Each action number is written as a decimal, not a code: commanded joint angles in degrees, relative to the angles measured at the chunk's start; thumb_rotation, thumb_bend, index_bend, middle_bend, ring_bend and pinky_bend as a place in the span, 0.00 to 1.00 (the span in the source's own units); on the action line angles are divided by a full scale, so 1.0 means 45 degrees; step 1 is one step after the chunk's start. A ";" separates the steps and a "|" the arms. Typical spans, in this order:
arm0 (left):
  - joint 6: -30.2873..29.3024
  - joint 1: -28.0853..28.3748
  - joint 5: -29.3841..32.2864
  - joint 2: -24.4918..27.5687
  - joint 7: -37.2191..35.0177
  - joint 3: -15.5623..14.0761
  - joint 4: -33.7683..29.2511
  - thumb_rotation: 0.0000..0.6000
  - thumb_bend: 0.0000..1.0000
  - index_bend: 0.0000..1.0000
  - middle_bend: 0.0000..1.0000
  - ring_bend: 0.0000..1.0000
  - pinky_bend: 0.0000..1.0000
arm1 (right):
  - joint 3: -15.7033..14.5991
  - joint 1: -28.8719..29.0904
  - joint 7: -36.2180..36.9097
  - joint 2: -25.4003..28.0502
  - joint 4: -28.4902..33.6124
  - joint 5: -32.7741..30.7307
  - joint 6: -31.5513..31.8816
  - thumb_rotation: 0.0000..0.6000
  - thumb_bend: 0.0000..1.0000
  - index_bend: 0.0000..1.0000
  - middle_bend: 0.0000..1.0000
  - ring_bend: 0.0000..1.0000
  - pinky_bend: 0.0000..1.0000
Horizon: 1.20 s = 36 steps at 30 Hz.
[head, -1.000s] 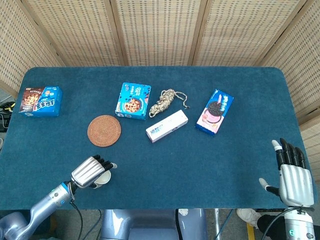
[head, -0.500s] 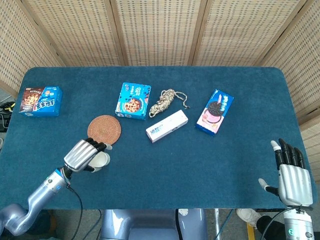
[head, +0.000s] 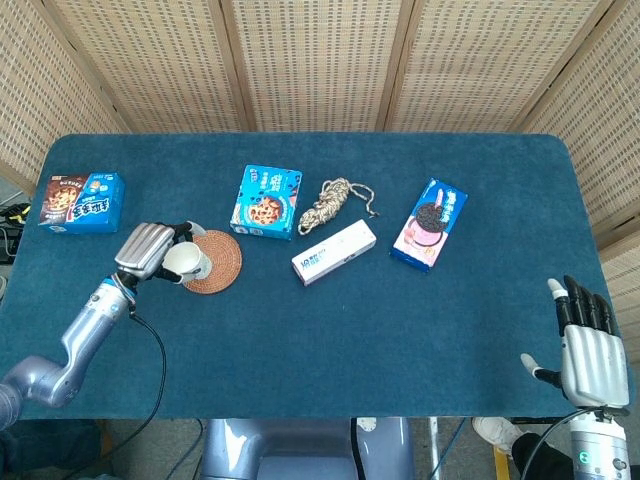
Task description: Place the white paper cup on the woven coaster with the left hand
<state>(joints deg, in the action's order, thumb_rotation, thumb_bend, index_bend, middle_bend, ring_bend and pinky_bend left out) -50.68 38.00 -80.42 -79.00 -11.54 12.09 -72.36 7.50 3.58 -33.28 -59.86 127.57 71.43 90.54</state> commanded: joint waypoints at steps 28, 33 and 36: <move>0.1844 0.1479 0.2220 -0.1960 0.1457 -0.0003 0.2712 1.00 0.00 0.33 0.46 0.49 0.42 | -0.0059 0.0149 0.0380 0.0158 -0.0129 -0.0311 -0.0067 1.00 0.00 0.05 0.00 0.00 0.00; 0.1948 0.1501 0.2258 -0.1964 0.1420 -0.0073 0.2735 1.00 0.00 0.10 0.23 0.26 0.35 | -0.0081 0.0163 0.0363 0.0152 -0.0135 -0.0320 -0.0059 1.00 0.00 0.06 0.00 0.00 0.00; 0.2146 0.1541 0.2176 -0.1714 0.1400 -0.0186 0.2517 1.00 0.00 0.00 0.07 0.12 0.30 | -0.0083 0.0180 0.0343 0.0146 -0.0125 -0.0312 -0.0047 1.00 0.00 0.06 0.00 0.00 0.00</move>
<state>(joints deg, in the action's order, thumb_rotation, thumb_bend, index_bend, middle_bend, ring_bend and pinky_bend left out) -41.40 44.84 -70.42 -87.29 -5.10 11.50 -60.46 7.12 4.38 -31.72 -59.20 127.00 70.01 90.31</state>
